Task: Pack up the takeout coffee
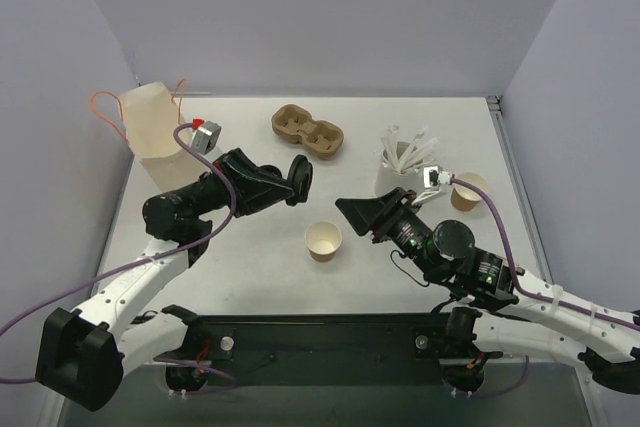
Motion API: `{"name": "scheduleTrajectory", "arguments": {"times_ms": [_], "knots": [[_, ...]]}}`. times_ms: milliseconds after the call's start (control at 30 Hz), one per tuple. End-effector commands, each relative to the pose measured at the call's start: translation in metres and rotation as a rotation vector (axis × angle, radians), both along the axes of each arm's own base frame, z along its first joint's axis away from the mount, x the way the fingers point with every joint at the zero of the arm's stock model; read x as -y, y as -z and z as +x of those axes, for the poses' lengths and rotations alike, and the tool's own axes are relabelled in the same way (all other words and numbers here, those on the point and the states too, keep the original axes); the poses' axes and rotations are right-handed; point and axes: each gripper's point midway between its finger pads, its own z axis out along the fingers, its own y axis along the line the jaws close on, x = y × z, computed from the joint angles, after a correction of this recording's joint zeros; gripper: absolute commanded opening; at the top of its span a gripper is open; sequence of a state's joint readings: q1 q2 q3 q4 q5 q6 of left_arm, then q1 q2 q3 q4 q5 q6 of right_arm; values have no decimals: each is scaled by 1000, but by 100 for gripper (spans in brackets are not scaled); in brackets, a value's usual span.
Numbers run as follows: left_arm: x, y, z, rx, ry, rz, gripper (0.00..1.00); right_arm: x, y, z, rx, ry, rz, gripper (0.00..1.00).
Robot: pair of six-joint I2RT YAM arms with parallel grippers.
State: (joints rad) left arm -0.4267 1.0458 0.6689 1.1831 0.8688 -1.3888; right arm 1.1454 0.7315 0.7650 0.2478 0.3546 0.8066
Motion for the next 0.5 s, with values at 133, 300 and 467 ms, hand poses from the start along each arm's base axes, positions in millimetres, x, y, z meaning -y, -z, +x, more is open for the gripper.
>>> {"name": "scheduleTrajectory", "arguments": {"times_ms": [133, 300, 467], "knots": [[-7, -10, -10, 262, -78, -89, 15, -24, -25, -1, -246, -44, 370, 43], [-8, -9, -12, 302, -88, -103, 15, -42, -22, 1, -329, -68, 432, 43], [-8, -6, -14, 330, -91, -101, 15, -61, -23, -2, -383, -130, 509, 43]]}}
